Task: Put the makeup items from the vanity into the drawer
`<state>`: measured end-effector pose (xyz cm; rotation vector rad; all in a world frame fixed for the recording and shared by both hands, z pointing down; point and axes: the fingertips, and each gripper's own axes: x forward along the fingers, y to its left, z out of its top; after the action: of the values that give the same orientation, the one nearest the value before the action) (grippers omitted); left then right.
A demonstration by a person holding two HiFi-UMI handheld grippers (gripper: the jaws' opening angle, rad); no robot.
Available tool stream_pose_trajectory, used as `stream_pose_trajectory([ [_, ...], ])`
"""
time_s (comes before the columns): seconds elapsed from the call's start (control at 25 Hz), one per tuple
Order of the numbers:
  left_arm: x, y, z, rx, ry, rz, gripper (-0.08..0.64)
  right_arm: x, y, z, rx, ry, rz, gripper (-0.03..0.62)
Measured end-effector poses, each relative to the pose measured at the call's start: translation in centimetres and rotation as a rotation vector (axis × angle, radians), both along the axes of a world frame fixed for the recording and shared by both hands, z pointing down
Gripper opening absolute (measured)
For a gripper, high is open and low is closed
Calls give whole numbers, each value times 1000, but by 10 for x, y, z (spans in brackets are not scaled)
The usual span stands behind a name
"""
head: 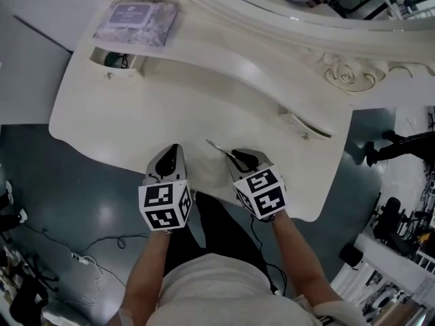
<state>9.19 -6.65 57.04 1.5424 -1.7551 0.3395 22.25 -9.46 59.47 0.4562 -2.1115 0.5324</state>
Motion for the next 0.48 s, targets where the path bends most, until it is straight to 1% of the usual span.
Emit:
stream_pose_trajectory([
  [0.2,-6,2,-2,4,4,5,5,-2,2,-2,-4,2,28,52],
  [0.48,-17,2,-14,26,0,22,5,-10,4,-16,-6,-33,92,49],
])
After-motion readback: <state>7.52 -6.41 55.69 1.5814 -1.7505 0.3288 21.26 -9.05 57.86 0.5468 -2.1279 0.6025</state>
